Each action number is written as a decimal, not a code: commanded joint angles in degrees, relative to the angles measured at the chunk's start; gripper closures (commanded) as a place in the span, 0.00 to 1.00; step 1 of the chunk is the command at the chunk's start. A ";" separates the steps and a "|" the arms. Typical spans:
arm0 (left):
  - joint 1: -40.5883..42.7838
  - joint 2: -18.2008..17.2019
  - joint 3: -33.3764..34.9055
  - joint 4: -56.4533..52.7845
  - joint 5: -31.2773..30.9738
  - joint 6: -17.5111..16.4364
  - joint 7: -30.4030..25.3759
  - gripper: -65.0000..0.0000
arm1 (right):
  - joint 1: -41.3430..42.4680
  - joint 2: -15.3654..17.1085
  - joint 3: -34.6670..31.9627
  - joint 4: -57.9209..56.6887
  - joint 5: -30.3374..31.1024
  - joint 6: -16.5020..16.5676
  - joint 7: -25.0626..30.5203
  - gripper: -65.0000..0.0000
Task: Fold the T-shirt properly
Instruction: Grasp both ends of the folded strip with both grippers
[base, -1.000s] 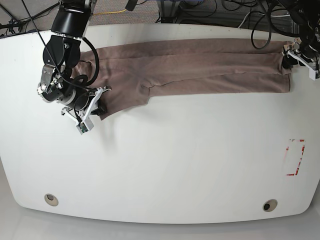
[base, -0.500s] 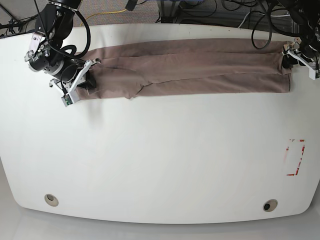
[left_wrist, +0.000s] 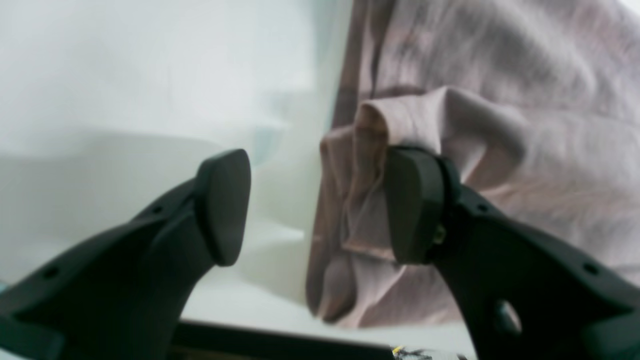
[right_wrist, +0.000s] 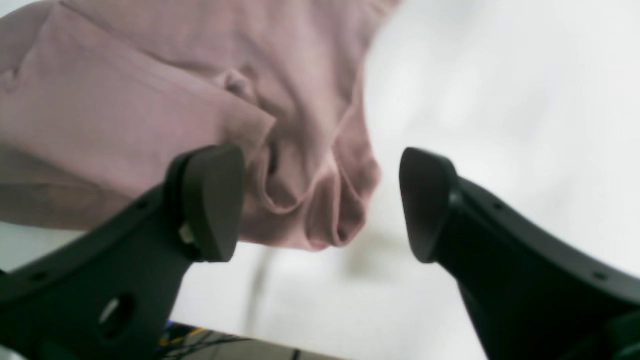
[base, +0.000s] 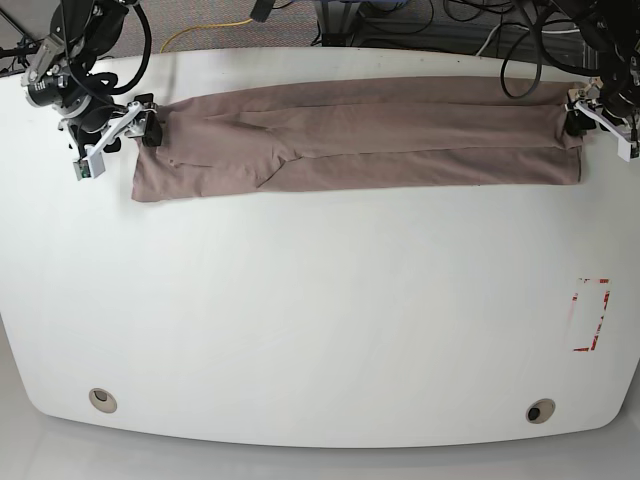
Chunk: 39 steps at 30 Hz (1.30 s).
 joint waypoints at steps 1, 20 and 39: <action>-0.63 -1.27 -0.45 1.19 -1.22 -0.06 -0.65 0.39 | -0.97 -0.17 0.13 6.16 2.51 0.17 1.16 0.28; -0.81 -6.10 -0.45 0.49 -17.75 -0.06 8.67 0.26 | -1.33 -4.74 -8.05 -1.40 10.16 0.17 -0.42 0.27; 0.07 -6.19 9.30 -10.94 -17.57 -0.06 5.51 0.34 | 1.66 -4.48 -10.07 -5.18 7.43 0.17 0.64 0.33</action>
